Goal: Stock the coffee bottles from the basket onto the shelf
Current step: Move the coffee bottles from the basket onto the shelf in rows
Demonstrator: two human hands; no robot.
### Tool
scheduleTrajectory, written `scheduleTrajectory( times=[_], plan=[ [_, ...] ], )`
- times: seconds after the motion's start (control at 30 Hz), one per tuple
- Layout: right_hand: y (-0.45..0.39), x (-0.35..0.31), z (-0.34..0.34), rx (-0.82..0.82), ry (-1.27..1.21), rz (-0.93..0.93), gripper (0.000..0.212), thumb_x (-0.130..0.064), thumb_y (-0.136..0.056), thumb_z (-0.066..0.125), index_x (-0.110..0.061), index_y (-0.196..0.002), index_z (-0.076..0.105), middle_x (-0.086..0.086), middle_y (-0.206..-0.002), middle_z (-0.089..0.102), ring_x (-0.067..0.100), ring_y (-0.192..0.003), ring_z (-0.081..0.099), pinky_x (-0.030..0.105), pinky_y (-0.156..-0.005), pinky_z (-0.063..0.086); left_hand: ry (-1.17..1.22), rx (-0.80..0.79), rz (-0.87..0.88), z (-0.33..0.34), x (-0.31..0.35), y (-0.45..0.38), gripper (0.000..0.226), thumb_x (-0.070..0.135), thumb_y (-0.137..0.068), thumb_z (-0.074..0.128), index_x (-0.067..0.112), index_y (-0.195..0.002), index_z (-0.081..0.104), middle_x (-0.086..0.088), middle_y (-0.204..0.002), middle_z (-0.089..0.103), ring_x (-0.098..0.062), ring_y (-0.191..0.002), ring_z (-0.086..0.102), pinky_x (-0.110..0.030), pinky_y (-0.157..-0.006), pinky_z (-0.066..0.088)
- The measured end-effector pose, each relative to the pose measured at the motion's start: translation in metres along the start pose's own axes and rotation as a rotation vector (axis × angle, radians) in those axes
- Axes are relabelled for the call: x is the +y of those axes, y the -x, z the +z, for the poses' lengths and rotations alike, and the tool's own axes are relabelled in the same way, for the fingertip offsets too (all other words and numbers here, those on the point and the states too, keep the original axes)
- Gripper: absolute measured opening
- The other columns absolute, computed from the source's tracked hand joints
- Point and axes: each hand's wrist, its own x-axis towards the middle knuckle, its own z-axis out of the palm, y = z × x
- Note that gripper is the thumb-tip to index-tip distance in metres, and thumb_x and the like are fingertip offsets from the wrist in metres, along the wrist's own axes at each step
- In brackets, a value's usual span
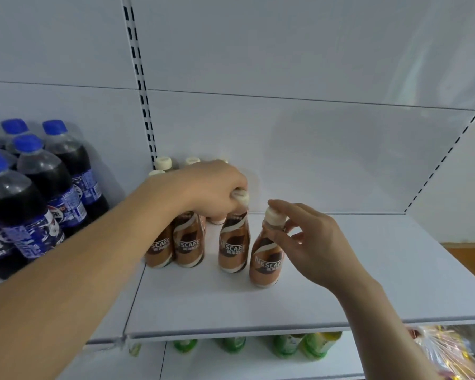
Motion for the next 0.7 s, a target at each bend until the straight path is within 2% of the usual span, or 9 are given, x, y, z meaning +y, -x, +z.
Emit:
scheduleTrajectory(
  times=[0.1, 0.27, 0.33, 0.43, 0.7],
  plan=[
    [-0.003, -0.001, 0.003, -0.011, 0.005, 0.010, 0.047, -0.026, -0.098, 0.081, -0.033, -0.143, 0.068, -0.019, -0.118, 0.071, 0.010, -0.092, 0.070, 0.040, -0.080, 0.063, -0.025, 0.025, 0.000, -0.008, -0.013, -0.011, 0.026, 0.045, -0.102, 0.063, 0.020, -0.109, 0.068, 0.001, -0.103, 0.068, -0.024, -0.096, 0.064, -0.045, -0.084, 0.053],
    [-0.014, -0.005, 0.014, -0.010, -0.032, 0.015, 0.045, -0.027, -0.098, 0.080, -0.032, -0.141, 0.067, -0.018, -0.118, 0.071, 0.010, -0.092, 0.070, 0.039, -0.080, 0.063, -0.042, 0.019, -0.002, -0.012, -0.035, -0.027, 0.020, 0.043, -0.102, 0.064, 0.024, -0.105, 0.066, 0.004, -0.100, 0.066, -0.022, -0.095, 0.064, -0.044, -0.085, 0.055],
    [-0.019, -0.006, 0.019, -0.014, -0.031, 0.010, 0.045, -0.028, -0.099, 0.080, -0.032, -0.142, 0.067, -0.016, -0.119, 0.071, 0.011, -0.092, 0.070, 0.041, -0.080, 0.063, -0.041, 0.030, -0.014, -0.010, -0.043, -0.032, 0.023, 0.043, -0.100, 0.065, 0.021, -0.102, 0.067, 0.002, -0.098, 0.066, -0.023, -0.091, 0.064, -0.041, -0.080, 0.052],
    [-0.024, -0.009, 0.026, -0.024, -0.024, -0.006, 0.044, -0.030, -0.099, 0.079, -0.033, -0.142, 0.065, -0.015, -0.120, 0.071, 0.011, -0.093, 0.070, 0.041, -0.081, 0.063, -0.040, 0.044, -0.027, -0.006, -0.056, -0.038, 0.029, 0.045, -0.096, 0.068, 0.018, -0.086, 0.060, 0.000, -0.086, 0.062, -0.023, -0.080, 0.058, -0.038, -0.068, 0.043],
    [-0.042, -0.018, 0.041, -0.053, -0.002, -0.032, 0.042, -0.030, -0.098, 0.079, -0.030, -0.138, 0.065, -0.012, -0.117, 0.071, 0.013, -0.090, 0.070, 0.043, -0.080, 0.063, -0.023, 0.064, -0.003, -0.005, -0.064, -0.044, 0.029, 0.046, -0.094, 0.073, 0.020, -0.083, 0.064, -0.001, -0.082, 0.063, -0.019, -0.072, 0.057, -0.034, -0.062, 0.039]
  ],
)
